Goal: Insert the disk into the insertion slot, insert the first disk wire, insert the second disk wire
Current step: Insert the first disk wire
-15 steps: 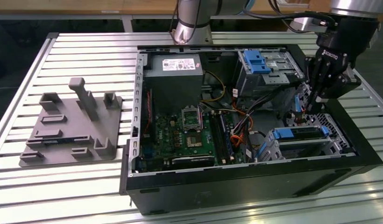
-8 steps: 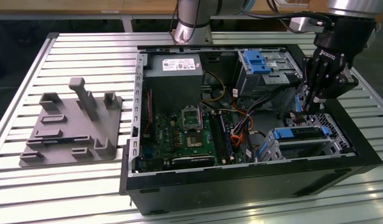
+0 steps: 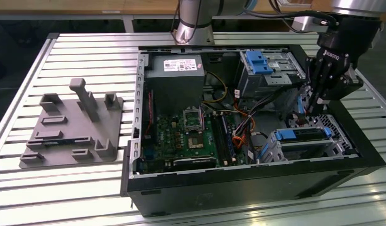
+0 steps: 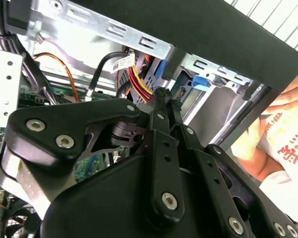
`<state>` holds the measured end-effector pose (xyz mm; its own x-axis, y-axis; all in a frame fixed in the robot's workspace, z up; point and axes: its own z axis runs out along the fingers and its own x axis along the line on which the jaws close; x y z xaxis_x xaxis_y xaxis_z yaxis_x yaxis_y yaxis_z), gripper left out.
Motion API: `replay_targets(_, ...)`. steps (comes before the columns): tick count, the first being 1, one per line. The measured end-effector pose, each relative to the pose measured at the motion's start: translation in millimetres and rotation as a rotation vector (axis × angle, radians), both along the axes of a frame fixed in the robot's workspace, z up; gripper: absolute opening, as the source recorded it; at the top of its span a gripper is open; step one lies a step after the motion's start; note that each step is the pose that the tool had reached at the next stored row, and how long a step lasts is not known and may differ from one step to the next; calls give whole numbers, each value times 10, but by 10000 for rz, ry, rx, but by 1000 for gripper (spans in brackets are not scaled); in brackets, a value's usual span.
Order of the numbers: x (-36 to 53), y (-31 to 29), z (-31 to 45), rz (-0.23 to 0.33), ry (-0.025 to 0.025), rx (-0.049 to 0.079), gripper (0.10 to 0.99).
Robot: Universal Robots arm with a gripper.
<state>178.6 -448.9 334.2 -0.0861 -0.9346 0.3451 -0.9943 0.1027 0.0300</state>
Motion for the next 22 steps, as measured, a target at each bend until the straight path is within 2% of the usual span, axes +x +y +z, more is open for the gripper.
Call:
replay_targets(4, -7, -50, 0, 37, -7, 30, 169)
replay_targets(10, -13, -87, 1, 129, -93, 283, 169)
replay_targets(17, -36, -101, 0, 572, -119, 313, 169)
replay_targets(19, -51, -122, 0, 600, -154, 322, 169)
replay_targets(22, -56, -167, -1, 599, -197, 431, 169)
